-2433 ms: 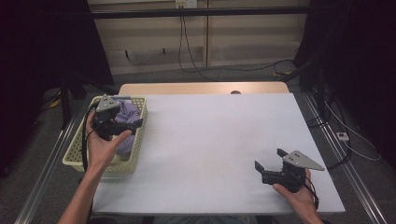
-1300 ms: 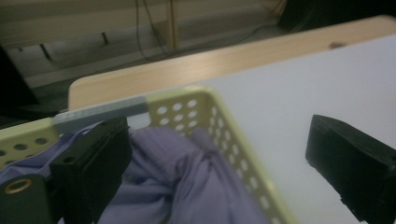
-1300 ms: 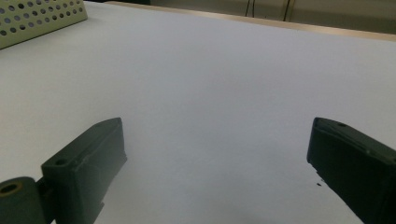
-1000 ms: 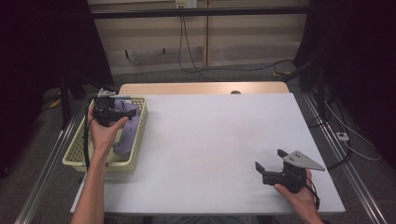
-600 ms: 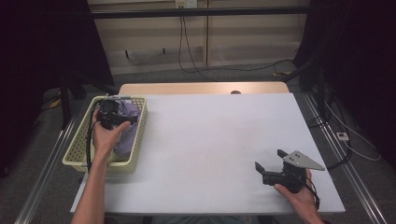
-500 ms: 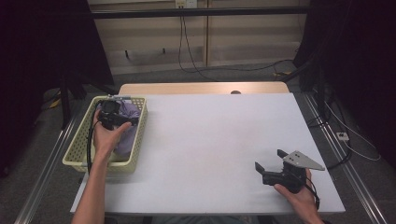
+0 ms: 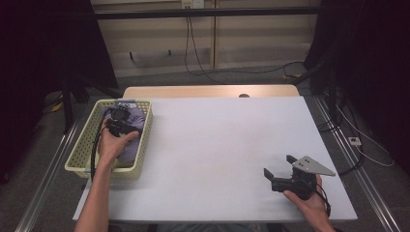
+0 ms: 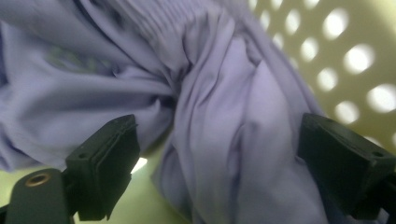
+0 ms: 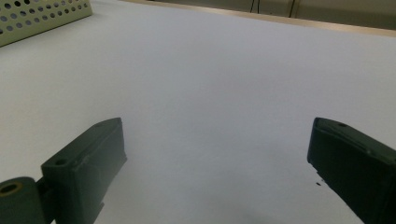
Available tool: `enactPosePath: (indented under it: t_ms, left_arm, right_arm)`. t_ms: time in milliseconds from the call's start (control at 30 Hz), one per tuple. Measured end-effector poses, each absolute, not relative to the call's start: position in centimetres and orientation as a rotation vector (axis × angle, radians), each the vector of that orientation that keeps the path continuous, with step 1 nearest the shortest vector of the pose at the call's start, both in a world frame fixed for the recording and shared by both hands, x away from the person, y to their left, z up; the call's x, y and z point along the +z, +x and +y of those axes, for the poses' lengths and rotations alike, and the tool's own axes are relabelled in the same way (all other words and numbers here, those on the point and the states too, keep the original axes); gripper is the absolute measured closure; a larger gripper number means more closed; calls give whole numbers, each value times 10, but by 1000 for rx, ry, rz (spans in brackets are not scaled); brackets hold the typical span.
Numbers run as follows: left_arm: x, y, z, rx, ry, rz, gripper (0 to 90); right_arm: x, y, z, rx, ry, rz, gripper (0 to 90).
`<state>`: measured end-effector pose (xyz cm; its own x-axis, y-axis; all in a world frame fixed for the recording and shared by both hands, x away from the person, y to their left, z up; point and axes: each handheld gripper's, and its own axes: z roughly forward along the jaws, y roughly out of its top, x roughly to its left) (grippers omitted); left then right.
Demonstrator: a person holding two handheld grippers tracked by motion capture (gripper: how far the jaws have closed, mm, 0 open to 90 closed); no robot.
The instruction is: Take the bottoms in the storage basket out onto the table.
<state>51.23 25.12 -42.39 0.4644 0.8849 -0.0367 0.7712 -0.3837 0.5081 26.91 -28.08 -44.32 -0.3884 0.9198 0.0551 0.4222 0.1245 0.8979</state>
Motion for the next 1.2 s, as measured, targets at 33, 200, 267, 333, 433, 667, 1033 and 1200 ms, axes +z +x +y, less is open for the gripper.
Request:
enactPosePath:
  t_ms: [33, 200, 267, 333, 433, 667, 1033, 1200]
  left_arm:
    - [-425, 512, 251, 323, 2257, 1392, 157]
    - [-433, 512, 251, 304, 2323, 1402, 170]
    - [-435, 512, 251, 288, 2334, 1402, 196]
    - [-436, 512, 252, 265, 2322, 1412, 215]
    - [-435, 510, 252, 241, 2313, 1399, 282]
    - [-432, 505, 244, 208, 2347, 1308, 615]
    - [-425, 499, 234, 252, 2433, 1195, 752]
    - [-418, 499, 243, 285, 2347, 1223, 757]
  right_arm:
    - [-443, 269, -281, 1223, 1291, 1878, 44]
    - [-443, 269, -281, 1223, 1296, 1879, 44]
    - [-443, 269, -281, 1223, 1293, 1881, 44]
    - [-443, 269, -281, 1222, 1291, 1882, 44]
    - [-443, 269, -281, 1224, 1289, 1883, 44]
    - [-443, 269, -280, 1225, 1289, 1883, 43]
    - [-443, 269, -281, 1228, 1291, 1881, 43]
    - [-443, 269, -281, 1229, 1291, 1883, 43]
